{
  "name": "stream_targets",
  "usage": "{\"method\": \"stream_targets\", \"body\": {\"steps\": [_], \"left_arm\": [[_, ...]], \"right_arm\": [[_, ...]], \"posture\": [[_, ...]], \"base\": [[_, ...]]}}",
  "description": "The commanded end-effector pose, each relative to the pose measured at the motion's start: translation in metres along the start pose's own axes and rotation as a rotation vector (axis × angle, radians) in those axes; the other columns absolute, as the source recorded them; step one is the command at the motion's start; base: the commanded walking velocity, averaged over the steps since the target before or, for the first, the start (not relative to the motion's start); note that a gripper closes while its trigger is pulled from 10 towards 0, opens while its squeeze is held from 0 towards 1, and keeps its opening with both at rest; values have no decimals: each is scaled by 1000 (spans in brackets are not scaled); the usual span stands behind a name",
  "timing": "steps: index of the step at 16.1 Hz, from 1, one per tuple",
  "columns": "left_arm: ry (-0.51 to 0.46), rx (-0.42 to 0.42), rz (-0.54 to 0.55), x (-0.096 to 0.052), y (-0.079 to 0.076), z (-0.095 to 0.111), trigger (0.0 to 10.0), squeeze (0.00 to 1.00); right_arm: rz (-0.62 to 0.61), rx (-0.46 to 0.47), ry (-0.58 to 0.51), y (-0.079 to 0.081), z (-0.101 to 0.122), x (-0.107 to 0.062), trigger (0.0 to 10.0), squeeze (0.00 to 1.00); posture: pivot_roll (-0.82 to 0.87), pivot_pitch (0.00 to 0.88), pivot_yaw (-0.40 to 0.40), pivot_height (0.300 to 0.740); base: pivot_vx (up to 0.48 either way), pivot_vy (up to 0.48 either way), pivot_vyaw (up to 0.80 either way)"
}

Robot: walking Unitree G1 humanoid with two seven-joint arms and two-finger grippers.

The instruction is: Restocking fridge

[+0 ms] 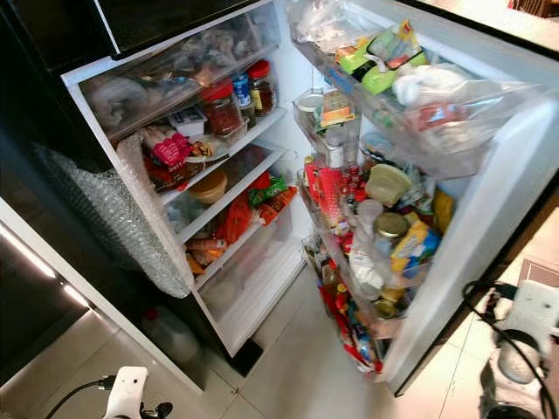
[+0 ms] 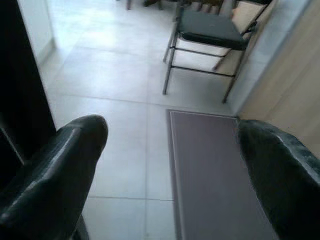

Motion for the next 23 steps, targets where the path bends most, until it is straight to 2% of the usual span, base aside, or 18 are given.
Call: {"method": "stream_targets", "body": {"steps": [1,5,6,8,9,10,11,13,16,18,19,20,23], "left_arm": [[16,8,0,-1,-1,-6,10000,0],[16,27,-14,-1,-5,-6,10000,0],[13,33,-20,-1,-8,-6,10000,0],[11,47,-30,0,-11,-5,10000,0],[10,51,-35,0,-13,-5,10000,0],[10,51,-36,0,-14,-5,10000,0],[10,51,-36,0,-14,-5,10000,0],[6,52,-39,0,-16,-3,10000,0],[4,52,-39,0,-17,-2,10000,0],[2,49,-38,0,-17,-1,10000,0],[2,49,-37,1,-18,-1,10000,0],[3,48,-38,1,-18,-1,10000,0],[3,48,-40,1,-19,0,10000,0]], "right_arm": [[54,14,33,9,-10,-4,10000,0],[322,50,68,54,-18,-14,10000,0],[472,48,102,79,-25,-24,10000,0],[579,44,146,96,-32,-32,10000,0],[722,57,178,117,-36,-45,10000,0],[812,67,203,128,-39,-55,10000,0],[840,68,212,131,-40,-58,10000,0],[1008,51,265,148,-47,-78,10000,0],[1105,71,318,156,-52,-91,10000,0],[1207,64,395,162,-63,-110,10000,0],[1224,35,421,161,-70,-115,10000,0],[1232,44,425,163,-72,-118,10000,0],[1188,36,424,161,-76,-115,10000,0]], "posture": [[-115,0,95,740],[-121,0,97,740],[-125,0,98,740],[-127,0,98,740],[-127,0,98,740],[-129,0,96,740],[-129,0,96,740],[-123,0,90,740],[-125,0,90,740],[-119,0,85,740],[-119,0,85,740],[-121,0,84,740],[-121,0,84,740]], "base": [[0,0,0],[0,0,0],[0,0,0],[0,0,0],[0,0,0],[0,0,0],[0,0,0],[0,0,0],[0,0,0],[0,0,0],[0,0,0],[0,0,0],[0,0,0]]}}
Point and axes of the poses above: a point about 5 cm out from each wrist's last joint towards the gripper, its own x axis pointing out of the wrist towards the gripper, its own z axis along the axis of the wrist's last joint, y = z × x, the point moved 6 cm from there along x, pointing out of the wrist towards the gripper, and after that the axes turned 8 degrees about x, right-handed, at the moved point
